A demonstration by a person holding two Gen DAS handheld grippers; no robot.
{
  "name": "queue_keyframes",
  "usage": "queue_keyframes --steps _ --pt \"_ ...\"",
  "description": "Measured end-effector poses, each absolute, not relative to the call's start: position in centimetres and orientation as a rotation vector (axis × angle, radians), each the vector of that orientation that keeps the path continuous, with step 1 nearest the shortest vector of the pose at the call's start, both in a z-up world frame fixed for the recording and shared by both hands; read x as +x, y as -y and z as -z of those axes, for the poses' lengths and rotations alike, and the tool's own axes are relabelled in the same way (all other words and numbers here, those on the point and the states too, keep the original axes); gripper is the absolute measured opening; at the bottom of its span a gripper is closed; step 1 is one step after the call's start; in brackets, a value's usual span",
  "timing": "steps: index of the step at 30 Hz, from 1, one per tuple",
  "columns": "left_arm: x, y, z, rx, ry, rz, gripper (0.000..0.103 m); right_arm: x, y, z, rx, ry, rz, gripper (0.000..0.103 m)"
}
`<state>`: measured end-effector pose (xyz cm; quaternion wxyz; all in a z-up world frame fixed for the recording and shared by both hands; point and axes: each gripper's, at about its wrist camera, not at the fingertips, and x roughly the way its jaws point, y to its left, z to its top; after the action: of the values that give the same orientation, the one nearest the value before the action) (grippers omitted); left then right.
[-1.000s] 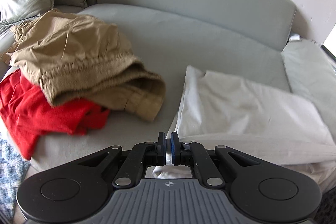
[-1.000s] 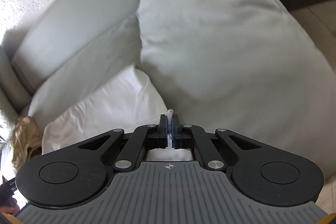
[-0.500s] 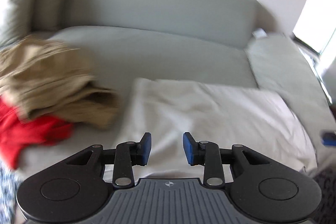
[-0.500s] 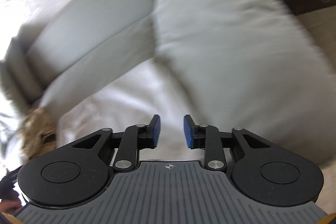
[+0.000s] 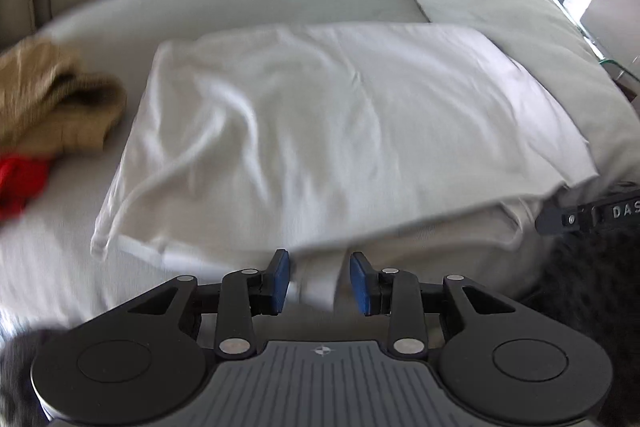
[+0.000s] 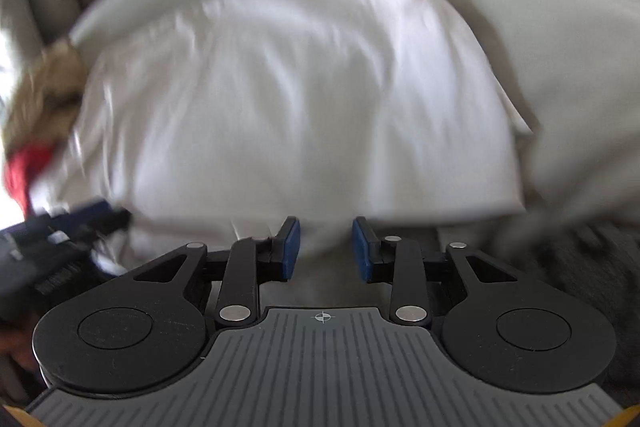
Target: Fold clothes
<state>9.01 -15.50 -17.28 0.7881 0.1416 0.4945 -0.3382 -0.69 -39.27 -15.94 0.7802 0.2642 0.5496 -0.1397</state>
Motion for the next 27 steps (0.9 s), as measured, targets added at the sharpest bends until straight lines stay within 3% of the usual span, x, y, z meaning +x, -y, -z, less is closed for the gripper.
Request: queue_keyframes --steps 4,10,12,17,27 --pt "11.3 13.5 13.8 0.230 -0.980 0.685 0.035 -2.4 41.1 11.9 0.667 -1.029 0.261 0.040" --pt "17.2 13.6 8.9 0.111 -0.903 0.598 0.046 -1.1 44.5 4.5 0.698 -0.810 0.303 0.053" --pt "18.7 14.0 8.4 0.110 -0.892 0.580 0.048 -0.1 45.3 3.6 0.681 -0.790 0.330 0.053" --pt "23.0 14.8 10.0 0.099 -0.945 0.533 0.050 3.0 48.1 4.8 0.722 -0.820 0.381 0.053" --pt "31.6 16.5 14.7 0.015 -1.044 0.456 0.052 10.7 55.6 12.3 0.900 -0.882 0.445 0.053"
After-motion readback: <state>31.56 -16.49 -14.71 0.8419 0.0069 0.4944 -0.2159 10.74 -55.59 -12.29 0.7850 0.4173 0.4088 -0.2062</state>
